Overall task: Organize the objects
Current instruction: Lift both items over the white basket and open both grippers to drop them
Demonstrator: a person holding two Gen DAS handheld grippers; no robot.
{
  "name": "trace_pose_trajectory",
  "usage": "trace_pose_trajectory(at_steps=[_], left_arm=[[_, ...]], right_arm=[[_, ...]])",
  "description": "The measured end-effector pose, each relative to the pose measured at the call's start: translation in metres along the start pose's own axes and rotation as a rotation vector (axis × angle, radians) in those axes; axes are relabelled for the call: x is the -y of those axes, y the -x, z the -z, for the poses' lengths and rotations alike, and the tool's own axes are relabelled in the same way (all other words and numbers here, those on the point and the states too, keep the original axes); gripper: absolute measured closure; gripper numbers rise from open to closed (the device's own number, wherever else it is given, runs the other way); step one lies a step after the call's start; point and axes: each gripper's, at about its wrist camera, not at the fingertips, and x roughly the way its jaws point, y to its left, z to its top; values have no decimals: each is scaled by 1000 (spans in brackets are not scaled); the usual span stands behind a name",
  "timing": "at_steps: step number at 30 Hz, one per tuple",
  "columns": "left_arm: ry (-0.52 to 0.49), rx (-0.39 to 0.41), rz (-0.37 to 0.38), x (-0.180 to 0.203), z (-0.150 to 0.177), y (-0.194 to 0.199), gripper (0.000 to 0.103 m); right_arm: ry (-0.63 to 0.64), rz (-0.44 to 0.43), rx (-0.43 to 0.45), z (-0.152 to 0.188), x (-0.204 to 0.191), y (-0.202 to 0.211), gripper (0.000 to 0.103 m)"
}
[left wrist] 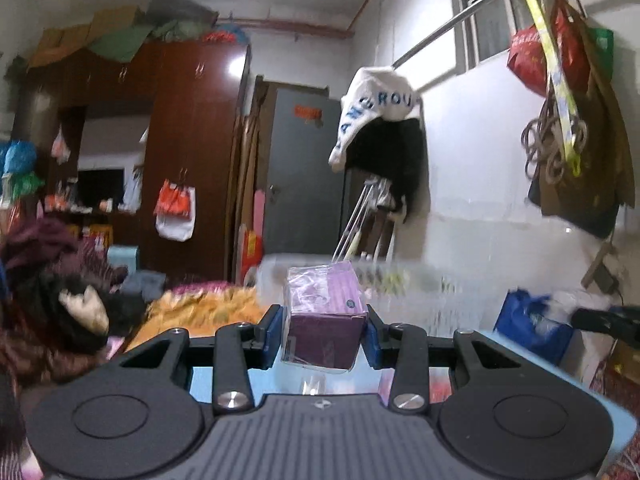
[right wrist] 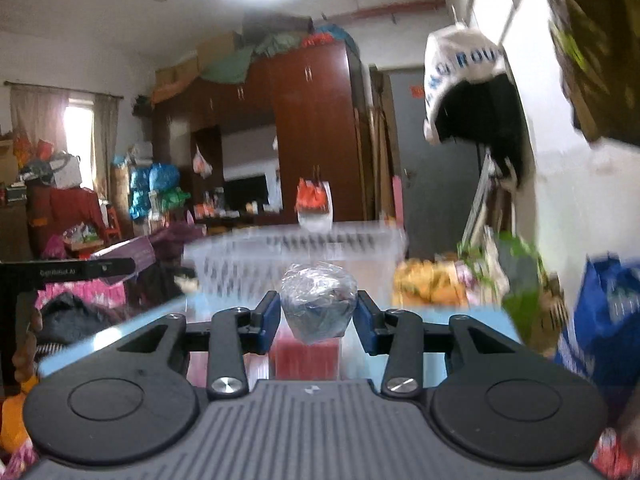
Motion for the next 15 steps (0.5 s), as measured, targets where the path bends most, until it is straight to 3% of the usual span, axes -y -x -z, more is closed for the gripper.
trace_pose_trajectory(at_steps=[5,10,12,13,14,15], left_arm=[[-58,-47,20,18,-50,-59,59],[-12,-134,13,18,-59,-123,58],[-7,-140,41,17,-55,-139,44],[-7,-150,32,16,-52,-143,17],[3,-151,15,14,-49,-145,2],[14,-139,13,11,-44,-145,0]], right_arm=[[25,-12,15,-53,-6,-64,60],[73,9,-45,-66,-8,-135,60],[83,6,-62,-64,-7,-152,58],[75,-5,-78,-62,-5,-160,55],[64,3,-80,-61,-3,-160,42],[55,19,-66,-60,-2,-157,23]])
